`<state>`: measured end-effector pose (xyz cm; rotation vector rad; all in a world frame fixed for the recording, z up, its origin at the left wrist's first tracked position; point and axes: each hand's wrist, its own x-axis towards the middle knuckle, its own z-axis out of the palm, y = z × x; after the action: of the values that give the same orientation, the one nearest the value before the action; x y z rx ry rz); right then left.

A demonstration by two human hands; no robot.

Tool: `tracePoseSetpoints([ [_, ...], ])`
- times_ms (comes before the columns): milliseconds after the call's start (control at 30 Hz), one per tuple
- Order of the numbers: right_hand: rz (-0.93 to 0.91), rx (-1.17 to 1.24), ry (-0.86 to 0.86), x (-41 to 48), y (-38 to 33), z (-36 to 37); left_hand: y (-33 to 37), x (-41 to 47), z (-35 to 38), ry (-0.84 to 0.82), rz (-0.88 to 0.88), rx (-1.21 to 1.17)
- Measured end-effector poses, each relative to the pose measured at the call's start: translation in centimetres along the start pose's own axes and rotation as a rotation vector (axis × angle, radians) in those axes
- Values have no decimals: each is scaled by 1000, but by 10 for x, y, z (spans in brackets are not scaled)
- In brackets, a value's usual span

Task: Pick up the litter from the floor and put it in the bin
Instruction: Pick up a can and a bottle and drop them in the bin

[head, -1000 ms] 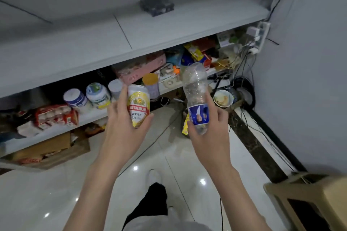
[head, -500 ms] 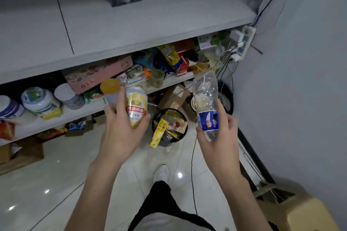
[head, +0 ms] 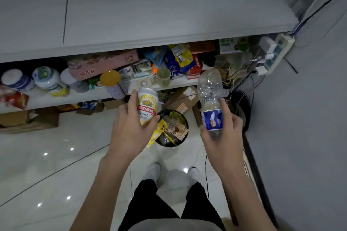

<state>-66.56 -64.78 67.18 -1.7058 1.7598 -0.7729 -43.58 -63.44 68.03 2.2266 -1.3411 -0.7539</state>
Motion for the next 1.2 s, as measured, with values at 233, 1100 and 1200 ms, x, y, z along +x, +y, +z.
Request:
tracePoseSetpoints([
  [233, -94, 18, -164, 44, 50, -15, 24, -10, 60, 78, -96, -64],
  [1100, -50, -123, -383, 109, 320, 322, -246, 148, 373, 52, -319, 26],
  [1200, -43, -143, -405, 118, 356, 360, -273, 170, 419, 47, -305, 29],
])
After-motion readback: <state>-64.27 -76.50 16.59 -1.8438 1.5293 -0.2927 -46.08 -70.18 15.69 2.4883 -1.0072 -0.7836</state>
